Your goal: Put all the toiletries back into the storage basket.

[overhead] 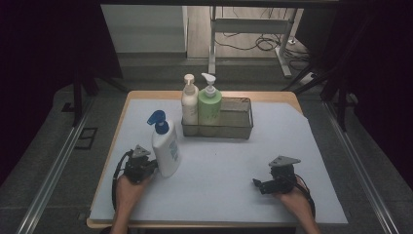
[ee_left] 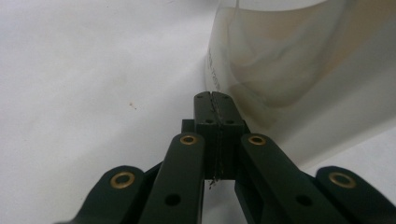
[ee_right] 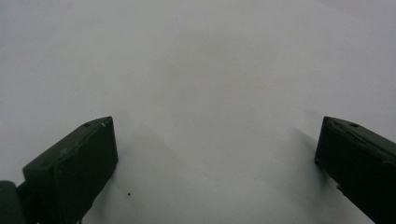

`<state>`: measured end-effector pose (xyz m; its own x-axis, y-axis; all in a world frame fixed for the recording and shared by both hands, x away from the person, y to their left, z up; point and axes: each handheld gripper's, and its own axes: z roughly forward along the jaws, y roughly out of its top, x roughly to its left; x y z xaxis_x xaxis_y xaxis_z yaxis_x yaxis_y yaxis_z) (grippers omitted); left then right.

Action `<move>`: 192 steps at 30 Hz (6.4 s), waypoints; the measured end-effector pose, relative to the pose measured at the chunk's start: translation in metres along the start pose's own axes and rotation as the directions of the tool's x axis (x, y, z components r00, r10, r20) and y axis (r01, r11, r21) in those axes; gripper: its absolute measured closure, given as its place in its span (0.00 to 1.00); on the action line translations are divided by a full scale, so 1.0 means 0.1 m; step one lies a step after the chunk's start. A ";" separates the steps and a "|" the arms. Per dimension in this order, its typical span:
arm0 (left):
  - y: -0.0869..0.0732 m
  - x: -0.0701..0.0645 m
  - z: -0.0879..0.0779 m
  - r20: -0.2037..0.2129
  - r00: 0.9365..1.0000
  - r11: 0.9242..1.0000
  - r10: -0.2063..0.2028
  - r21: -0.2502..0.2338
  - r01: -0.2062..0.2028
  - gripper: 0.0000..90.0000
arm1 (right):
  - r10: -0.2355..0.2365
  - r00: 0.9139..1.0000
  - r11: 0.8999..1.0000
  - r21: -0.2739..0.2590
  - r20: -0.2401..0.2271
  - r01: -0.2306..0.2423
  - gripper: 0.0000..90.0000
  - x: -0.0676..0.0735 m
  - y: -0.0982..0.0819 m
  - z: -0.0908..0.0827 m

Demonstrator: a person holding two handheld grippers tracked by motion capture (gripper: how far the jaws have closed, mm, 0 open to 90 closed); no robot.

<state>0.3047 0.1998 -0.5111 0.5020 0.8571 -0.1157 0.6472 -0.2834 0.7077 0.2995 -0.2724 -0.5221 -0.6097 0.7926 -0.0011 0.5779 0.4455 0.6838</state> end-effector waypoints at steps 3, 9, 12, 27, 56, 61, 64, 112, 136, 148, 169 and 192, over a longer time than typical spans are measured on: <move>-0.01 -0.01 0.00 0.004 1.000 1.000 -0.001 0.001 0.001 0.99 | 0.000 1.000 1.000 -0.001 0.000 0.000 0.00 0.00 0.00 0.00; -0.01 -0.05 0.00 0.029 1.000 1.000 0.003 0.001 -0.003 0.99 | 0.000 1.000 1.000 -0.002 0.000 0.000 0.00 0.00 0.00 0.00; -0.01 -0.07 0.00 0.045 0.999 1.000 -0.003 0.000 0.003 0.99 | 0.000 1.000 1.000 -0.002 0.000 0.000 0.00 0.00 0.00 0.00; -0.01 -0.24 0.02 0.080 0.997 1.000 0.024 0.011 -0.025 0.99 | 0.000 1.000 1.000 -0.002 -0.002 0.000 0.00 0.00 0.00 0.00; 0.09 -0.63 0.17 0.148 0.976 0.985 0.159 0.046 -0.168 0.99 | 0.001 1.000 1.000 -0.002 0.000 -0.001 0.00 0.00 0.00 0.00; 0.08 -0.59 0.11 0.137 0.980 0.988 0.142 0.032 -0.148 0.93 | 0.001 1.000 1.000 -0.001 -0.001 -0.001 0.00 0.00 0.00 0.00; 0.07 -0.57 0.07 0.126 0.981 0.988 0.145 0.025 -0.150 0.86 | -0.001 1.000 1.000 0.001 -0.003 0.001 0.00 0.00 0.00 0.00; -0.30 -0.35 -0.06 -0.063 0.996 0.997 0.063 0.044 -0.061 0.13 | -0.071 0.989 0.993 -0.105 -0.131 0.058 0.00 0.27 0.41 -0.17; -0.31 -0.35 -0.06 -0.066 0.996 0.998 0.059 0.038 -0.057 0.13 | -0.138 0.962 0.983 -0.150 -0.235 0.105 0.03 0.73 0.98 -0.07; -0.30 -0.35 -0.06 -0.065 0.996 0.998 0.060 0.038 -0.058 0.13 | -0.209 0.947 0.968 -0.190 -0.244 0.164 0.04 1.02 1.30 -0.02; -0.30 -0.35 -0.06 -0.063 0.996 0.998 0.060 0.038 -0.057 0.13 | -0.219 0.940 0.963 -0.211 -0.262 0.166 0.16 1.37 1.80 0.22; -0.30 -0.35 -0.06 -0.063 0.996 0.998 0.059 0.038 -0.057 0.13 | -0.262 0.937 0.954 -0.208 -0.229 0.216 0.42 1.65 2.04 0.50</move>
<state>0.2641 0.1812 -0.5244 0.5023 0.8641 -0.0300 0.6389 -0.3476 0.6862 0.3435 -0.0300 -0.4194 -0.8474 0.5308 -0.0135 0.3068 0.5101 0.8035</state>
